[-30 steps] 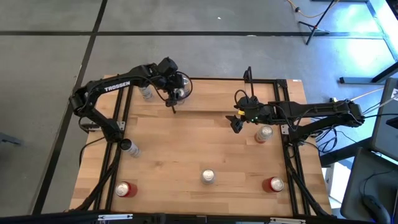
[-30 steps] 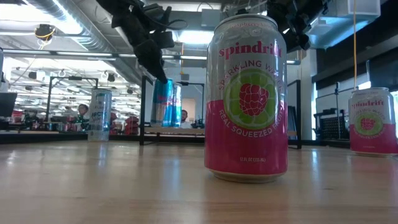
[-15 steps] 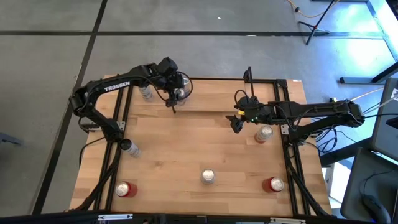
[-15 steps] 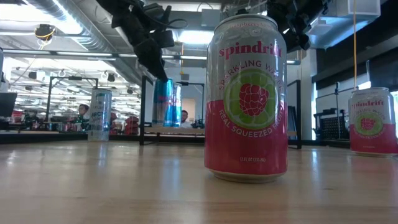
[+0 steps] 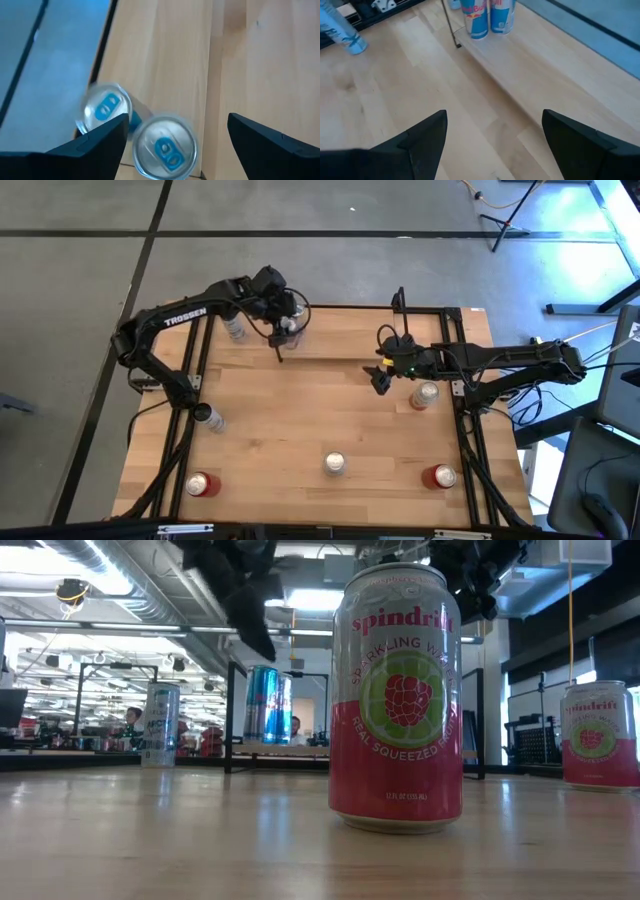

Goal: Place canned beverage on shelf
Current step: Put the top pink soda can on the shelf

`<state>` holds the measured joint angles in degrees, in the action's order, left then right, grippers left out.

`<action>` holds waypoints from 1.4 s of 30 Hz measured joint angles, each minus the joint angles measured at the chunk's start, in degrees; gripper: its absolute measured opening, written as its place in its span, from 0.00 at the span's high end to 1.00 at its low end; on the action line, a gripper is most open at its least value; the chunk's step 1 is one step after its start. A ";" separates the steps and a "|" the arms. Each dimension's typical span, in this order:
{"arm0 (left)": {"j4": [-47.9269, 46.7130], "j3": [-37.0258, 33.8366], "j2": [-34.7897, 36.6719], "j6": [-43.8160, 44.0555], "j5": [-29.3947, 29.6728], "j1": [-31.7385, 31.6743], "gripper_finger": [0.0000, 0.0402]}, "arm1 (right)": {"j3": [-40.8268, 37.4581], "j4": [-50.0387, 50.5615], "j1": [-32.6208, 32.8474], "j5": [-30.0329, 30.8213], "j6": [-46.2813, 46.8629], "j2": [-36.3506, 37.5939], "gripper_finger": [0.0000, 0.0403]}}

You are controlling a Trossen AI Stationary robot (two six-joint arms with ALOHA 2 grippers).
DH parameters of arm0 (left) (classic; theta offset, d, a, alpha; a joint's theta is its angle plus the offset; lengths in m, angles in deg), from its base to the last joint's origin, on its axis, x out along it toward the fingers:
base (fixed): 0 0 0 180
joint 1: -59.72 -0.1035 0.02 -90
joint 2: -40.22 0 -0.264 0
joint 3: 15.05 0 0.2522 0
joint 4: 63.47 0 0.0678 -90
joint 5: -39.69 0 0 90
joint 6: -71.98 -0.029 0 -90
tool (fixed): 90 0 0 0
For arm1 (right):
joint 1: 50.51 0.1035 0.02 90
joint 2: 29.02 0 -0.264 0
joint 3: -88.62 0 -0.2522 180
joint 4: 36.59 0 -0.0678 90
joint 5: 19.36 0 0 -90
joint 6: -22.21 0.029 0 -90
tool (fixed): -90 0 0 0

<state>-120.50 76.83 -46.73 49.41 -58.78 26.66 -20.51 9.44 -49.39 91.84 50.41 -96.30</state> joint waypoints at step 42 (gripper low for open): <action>8.60 -6.44 6.97 31.48 1.88 27.50 0.19 | -4.19 46.54 0.02 -13.50 28.46 2.57 0.22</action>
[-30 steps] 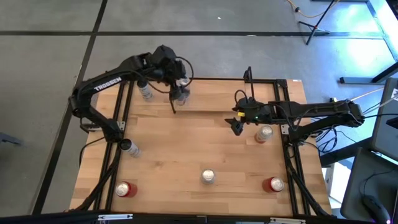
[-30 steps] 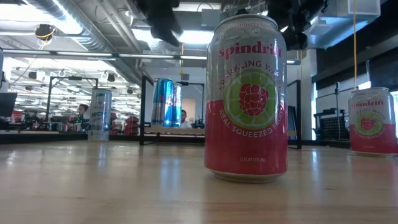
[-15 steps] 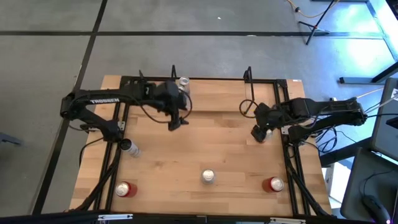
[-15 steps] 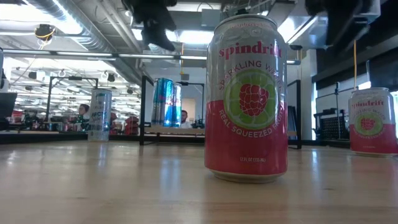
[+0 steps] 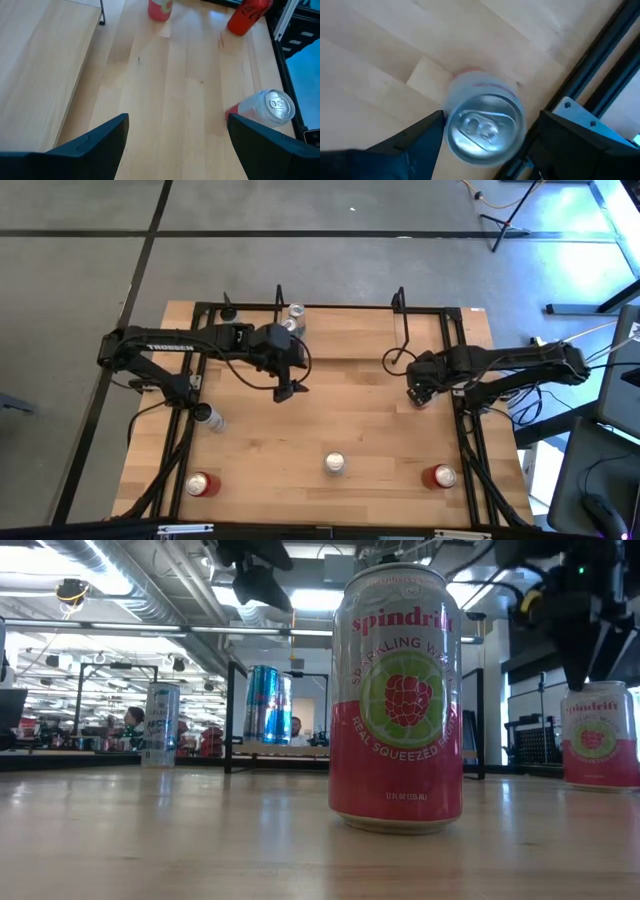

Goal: Place canned beverage on shelf
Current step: Put the top pink soda can on the shelf

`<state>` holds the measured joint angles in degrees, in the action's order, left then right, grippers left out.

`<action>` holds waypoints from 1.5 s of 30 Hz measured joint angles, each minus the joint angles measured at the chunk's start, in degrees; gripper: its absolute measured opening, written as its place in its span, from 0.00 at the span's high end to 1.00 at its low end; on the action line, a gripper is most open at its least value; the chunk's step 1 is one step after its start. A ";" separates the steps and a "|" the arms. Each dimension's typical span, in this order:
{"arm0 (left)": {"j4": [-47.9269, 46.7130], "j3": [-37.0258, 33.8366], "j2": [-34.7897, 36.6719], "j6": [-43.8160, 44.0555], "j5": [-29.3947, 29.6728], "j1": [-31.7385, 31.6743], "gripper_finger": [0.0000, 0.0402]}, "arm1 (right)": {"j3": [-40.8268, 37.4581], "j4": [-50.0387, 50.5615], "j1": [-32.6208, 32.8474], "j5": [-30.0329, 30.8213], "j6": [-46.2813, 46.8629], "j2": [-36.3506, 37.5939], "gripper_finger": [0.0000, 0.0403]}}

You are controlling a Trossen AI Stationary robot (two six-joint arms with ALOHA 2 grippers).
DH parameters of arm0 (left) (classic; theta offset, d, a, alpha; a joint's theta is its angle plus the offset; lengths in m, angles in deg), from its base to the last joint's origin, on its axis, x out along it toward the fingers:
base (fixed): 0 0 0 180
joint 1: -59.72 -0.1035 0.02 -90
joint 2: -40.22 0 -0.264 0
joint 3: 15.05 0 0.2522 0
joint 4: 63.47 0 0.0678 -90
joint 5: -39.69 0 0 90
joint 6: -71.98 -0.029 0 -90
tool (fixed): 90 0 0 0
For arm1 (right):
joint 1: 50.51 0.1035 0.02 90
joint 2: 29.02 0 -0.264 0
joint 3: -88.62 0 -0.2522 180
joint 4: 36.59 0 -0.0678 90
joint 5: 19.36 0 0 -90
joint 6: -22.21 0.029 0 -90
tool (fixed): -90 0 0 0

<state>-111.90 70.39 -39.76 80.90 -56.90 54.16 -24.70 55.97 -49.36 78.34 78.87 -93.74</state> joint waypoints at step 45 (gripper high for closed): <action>-0.25 -2.28 -0.07 6.44 3.45 3.52 0.19 | 9.76 -28.93 -1.55 -5.77 -42.33 -15.58 0.43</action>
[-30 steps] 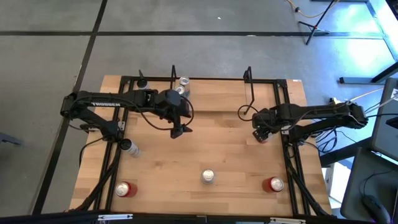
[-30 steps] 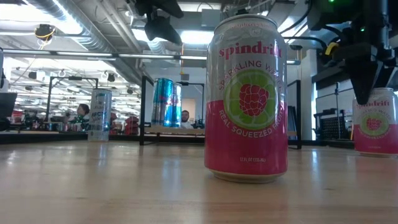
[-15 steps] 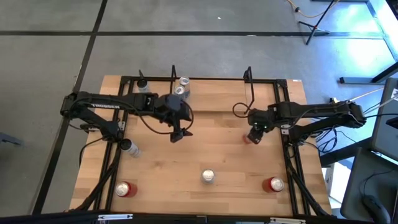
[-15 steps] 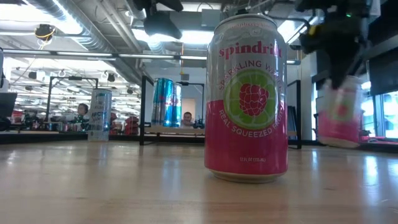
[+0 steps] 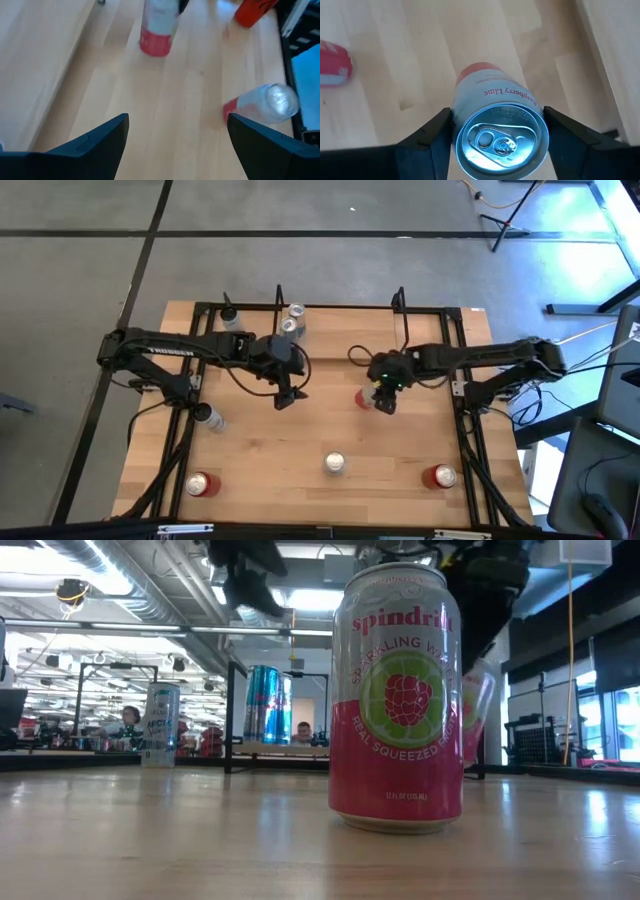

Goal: Place canned beverage on shelf
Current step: Put the top pink soda can on the shelf

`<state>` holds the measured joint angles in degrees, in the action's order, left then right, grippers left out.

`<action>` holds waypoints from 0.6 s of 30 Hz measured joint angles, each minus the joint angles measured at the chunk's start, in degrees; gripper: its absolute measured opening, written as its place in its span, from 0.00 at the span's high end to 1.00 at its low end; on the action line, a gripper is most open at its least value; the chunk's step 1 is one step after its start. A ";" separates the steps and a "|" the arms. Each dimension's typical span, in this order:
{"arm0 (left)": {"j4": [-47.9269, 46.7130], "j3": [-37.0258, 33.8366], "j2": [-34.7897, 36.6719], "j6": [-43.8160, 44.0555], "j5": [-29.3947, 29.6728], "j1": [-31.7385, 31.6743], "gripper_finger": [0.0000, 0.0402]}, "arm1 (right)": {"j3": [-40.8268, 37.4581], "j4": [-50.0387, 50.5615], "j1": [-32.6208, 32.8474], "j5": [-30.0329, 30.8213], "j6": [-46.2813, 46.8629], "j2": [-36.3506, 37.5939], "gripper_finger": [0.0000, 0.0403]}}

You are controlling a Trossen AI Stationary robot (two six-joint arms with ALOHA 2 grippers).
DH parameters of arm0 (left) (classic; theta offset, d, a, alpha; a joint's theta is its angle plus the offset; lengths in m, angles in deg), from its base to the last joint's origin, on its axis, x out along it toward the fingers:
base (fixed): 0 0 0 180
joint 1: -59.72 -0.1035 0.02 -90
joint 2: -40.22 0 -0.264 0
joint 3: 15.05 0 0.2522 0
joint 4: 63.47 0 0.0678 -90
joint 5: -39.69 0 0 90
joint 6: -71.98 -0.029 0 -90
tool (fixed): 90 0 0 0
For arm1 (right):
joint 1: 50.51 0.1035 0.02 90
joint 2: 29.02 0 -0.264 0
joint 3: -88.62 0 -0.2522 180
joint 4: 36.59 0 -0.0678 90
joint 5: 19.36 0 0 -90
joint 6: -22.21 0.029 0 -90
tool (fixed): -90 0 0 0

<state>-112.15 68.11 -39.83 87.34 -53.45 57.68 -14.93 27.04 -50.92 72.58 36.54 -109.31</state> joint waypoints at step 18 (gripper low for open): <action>4.66 -4.93 -0.04 2.66 0.09 -0.03 0.19 | 11.17 7.22 0.00 0.26 -8.87 -14.01 0.26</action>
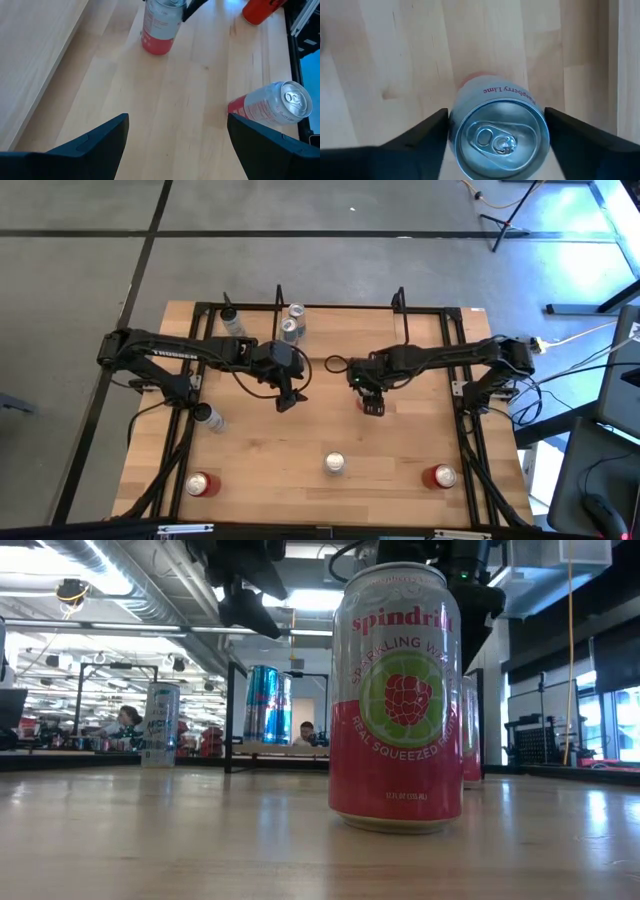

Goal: Place canned beverage on shelf
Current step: Put the top pink soda can on the shelf

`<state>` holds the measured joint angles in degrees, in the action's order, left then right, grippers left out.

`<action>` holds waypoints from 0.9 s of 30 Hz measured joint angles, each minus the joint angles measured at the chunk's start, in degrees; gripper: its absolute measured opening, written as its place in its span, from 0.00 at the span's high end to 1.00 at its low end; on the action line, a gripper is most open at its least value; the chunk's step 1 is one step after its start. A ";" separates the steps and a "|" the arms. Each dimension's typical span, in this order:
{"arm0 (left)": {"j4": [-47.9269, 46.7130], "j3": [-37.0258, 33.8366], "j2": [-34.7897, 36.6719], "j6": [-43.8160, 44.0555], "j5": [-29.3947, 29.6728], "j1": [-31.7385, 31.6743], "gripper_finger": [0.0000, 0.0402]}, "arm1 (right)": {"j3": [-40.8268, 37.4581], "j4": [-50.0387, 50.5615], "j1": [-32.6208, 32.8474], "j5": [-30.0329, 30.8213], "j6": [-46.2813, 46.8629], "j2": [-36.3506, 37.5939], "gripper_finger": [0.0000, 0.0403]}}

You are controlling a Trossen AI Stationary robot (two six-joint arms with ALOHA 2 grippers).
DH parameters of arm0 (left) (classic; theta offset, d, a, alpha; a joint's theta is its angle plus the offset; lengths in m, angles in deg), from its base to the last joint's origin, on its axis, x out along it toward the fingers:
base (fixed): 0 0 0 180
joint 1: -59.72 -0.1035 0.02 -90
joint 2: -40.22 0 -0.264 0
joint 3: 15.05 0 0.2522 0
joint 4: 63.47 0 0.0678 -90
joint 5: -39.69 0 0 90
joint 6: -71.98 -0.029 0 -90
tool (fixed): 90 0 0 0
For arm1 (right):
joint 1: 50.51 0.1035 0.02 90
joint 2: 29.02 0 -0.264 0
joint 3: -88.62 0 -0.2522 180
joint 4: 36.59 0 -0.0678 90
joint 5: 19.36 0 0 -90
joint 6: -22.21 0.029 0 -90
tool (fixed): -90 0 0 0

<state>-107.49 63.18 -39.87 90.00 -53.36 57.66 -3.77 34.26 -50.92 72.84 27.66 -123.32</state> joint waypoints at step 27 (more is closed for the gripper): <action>-0.05 0.00 0.02 -0.13 0.72 0.00 0.19 | -34.46 -34.21 0.07 -0.12 13.42 32.44 0.16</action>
<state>-107.55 63.18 -39.85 89.87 -52.64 57.66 -38.22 0.05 -50.85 72.72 41.08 -90.88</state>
